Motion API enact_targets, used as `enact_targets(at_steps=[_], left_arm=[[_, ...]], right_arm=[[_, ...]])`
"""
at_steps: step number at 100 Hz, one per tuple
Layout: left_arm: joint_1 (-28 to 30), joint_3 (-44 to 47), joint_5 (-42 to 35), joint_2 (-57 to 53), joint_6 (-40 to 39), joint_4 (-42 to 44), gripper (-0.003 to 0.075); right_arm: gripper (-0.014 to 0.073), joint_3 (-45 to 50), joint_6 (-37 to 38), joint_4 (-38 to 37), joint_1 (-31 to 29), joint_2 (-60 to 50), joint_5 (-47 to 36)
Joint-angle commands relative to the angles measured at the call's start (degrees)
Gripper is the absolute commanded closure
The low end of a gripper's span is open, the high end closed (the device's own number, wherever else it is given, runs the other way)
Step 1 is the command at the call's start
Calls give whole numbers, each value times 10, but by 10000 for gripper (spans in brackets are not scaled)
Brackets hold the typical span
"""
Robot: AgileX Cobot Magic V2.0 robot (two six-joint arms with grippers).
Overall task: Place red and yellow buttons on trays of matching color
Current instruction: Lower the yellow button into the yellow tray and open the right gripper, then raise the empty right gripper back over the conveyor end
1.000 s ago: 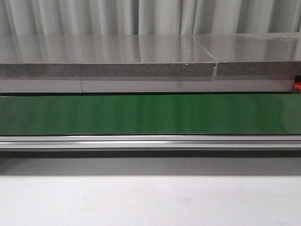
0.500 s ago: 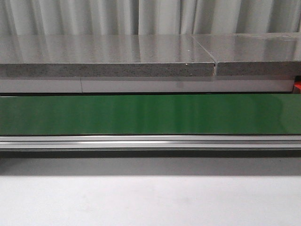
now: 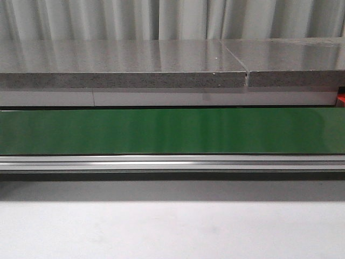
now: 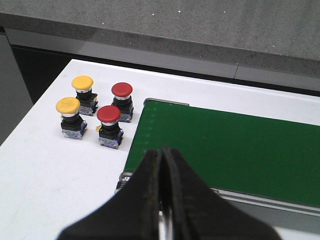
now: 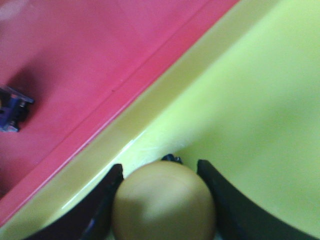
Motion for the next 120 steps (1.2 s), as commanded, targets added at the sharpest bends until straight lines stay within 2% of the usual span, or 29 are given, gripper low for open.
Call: enact_targets(at_steps=[1, 11, 28, 37, 60, 79, 102, 120], left_arm=[[-3, -14, -38, 5, -4, 14, 739], [-3, -14, -38, 5, -4, 14, 739], [-3, -14, -38, 5, -4, 14, 739], [-3, -14, -38, 5, -4, 14, 739], [-3, -14, -38, 5, -4, 14, 739], [-3, -14, -38, 5, -4, 14, 739], [-3, -14, -38, 5, -4, 14, 739], [-3, -14, -38, 5, -4, 14, 739]], right_arm=[[462, -15, 1, 8, -3, -14, -28], [382, -15, 0, 8, -3, -14, -27], [100, -15, 0, 8, -3, -15, -25], [25, -15, 0, 8, -3, -15, -25], [20, -15, 1, 27, -2, -36, -17], [20, -15, 1, 34, 11, -93, -28], [20, -15, -2, 34, 87, -179, -41], [20, -15, -39, 34, 167, -246, -43]])
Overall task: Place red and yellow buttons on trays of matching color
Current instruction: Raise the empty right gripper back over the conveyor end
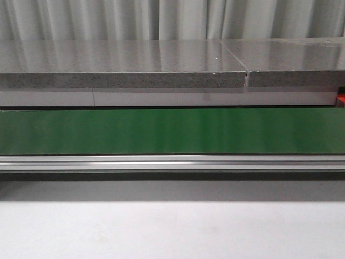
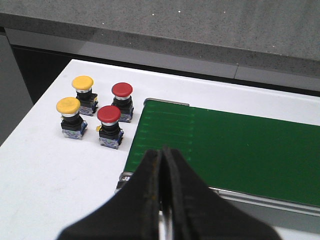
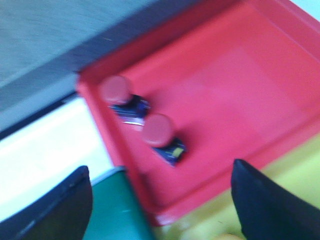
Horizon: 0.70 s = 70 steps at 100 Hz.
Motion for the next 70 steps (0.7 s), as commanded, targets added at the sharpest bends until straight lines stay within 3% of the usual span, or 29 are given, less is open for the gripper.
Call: enact_targets(at_steps=[1, 37, 61, 70], left_arm=[[-3, -14, -38, 5, -4, 14, 739], [-3, -14, -38, 5, -4, 14, 739], [-3, -14, -38, 5, -4, 14, 739], [-3, -14, -38, 5, -4, 14, 739]], right_arm=[[20, -15, -25, 8, 35, -48, -34], [23, -13, -101, 8, 178, -161, 6], [23, 27, -119, 7, 194, -239, 44], [74, 56, -119, 7, 194, -273, 48]])
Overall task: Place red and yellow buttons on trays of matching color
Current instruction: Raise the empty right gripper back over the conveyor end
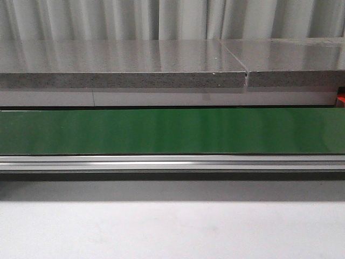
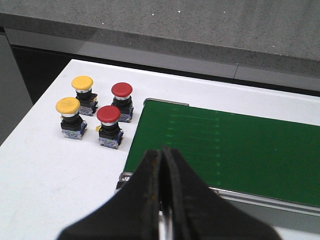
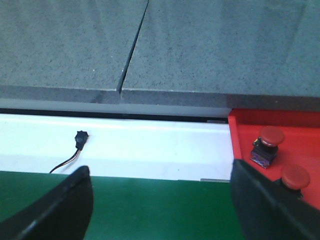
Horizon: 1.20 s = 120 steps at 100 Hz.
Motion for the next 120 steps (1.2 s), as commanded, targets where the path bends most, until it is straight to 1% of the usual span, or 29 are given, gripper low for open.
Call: enact_targets(at_steps=[1, 5, 12, 24, 34, 38, 63, 120], left_arm=[[-3, -14, -38, 5, -4, 14, 739], [-3, -14, -38, 5, -4, 14, 739], [-3, -14, -38, 5, -4, 14, 739], [-3, -14, -38, 5, -4, 14, 739], [-3, -14, -38, 5, -4, 14, 739], [-3, -14, -38, 5, -4, 14, 739], [-3, -14, -38, 5, -4, 14, 739], [-3, -14, -38, 5, -4, 14, 739]], right_arm=[[89, 9, -9, 5, 1, -35, -23], [132, 23, -9, 5, 1, -49, -25], [247, 41, -9, 5, 1, -72, -27], [497, 61, -9, 5, 1, -101, -27], [668, 68, -9, 5, 1, -110, -25], [657, 68, -9, 5, 1, -110, -24], [661, 68, -9, 5, 1, -110, -10], [661, 68, -9, 5, 1, -110, -10]])
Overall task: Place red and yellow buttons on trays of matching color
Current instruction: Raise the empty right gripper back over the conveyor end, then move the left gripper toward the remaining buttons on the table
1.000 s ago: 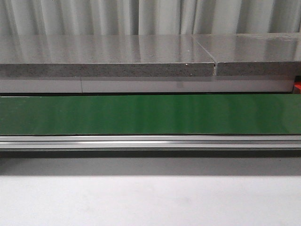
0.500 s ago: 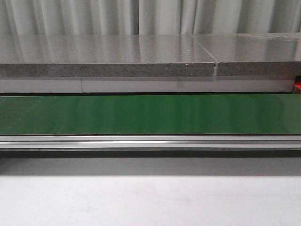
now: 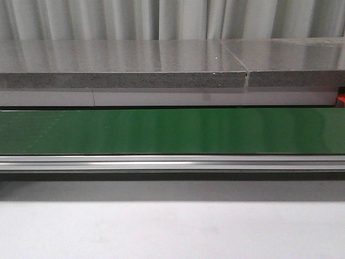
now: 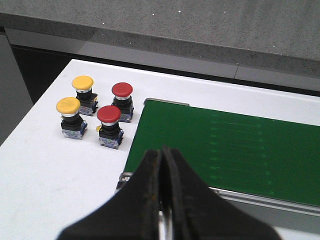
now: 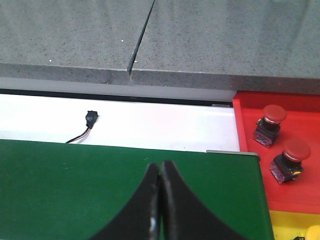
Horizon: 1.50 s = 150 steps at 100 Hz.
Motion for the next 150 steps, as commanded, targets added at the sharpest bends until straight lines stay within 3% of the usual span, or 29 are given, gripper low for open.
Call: enact_targets(at_steps=[1, 22, 28, 53, 67, 100, 111, 150], left_arm=[[-3, -14, -38, 5, -4, 14, 739], [-3, -12, -38, 5, -4, 14, 699], [-3, -12, -38, 5, -4, 14, 635], [-3, -12, -3, 5, -4, 28, 206], [-3, -12, -2, 5, -4, 30, 74], [-3, -12, -5, 7, -5, 30, 76], [-3, -19, -5, 29, -37, 56, 78], [-2, -143, -1, 250, -153, 155, 78]], right_arm=[[661, -14, -6, 5, 1, -4, -31], [661, -14, -6, 5, 1, -4, -31], [661, -14, -6, 5, 1, -4, -31], [661, -14, -6, 5, 1, -4, -31], [661, -14, -6, 5, 1, -4, -31], [661, -14, -6, 5, 1, -4, -31], [661, -14, -6, 5, 1, -4, -31], [661, -14, -6, 5, 1, -4, -31]])
